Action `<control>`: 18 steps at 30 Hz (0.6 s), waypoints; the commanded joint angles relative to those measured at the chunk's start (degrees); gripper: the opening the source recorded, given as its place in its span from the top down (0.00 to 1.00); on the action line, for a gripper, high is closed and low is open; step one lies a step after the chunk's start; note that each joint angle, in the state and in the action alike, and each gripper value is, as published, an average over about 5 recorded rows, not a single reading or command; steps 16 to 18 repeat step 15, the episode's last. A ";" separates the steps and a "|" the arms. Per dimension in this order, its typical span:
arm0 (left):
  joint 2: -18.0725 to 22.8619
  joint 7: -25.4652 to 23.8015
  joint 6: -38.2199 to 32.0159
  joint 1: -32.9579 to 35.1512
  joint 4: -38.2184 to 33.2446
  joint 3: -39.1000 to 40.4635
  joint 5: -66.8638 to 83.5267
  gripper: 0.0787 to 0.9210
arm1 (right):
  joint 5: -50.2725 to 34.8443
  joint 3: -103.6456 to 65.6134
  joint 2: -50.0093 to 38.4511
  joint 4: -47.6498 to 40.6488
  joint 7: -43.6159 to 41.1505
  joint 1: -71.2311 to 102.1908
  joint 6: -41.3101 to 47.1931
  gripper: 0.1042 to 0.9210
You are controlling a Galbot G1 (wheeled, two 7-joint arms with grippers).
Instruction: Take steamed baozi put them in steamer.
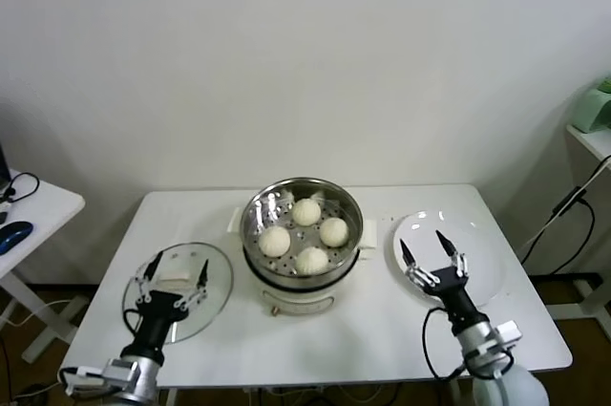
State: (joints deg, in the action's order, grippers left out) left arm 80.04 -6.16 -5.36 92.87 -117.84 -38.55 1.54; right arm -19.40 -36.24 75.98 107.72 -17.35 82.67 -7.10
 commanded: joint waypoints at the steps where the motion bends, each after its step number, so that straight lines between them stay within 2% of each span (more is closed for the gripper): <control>1: 1.04 -0.45 -0.75 0.86 0.02 -0.94 2.64 0.12 | 1.31 -3.15 6.13 1.35 0.81 7.66 -2.83 0.12; 18: 0.63 -2.00 -4.58 0.13 2.22 -1.56 5.11 0.12 | 0.83 -3.20 5.04 1.34 0.25 7.73 -2.60 0.12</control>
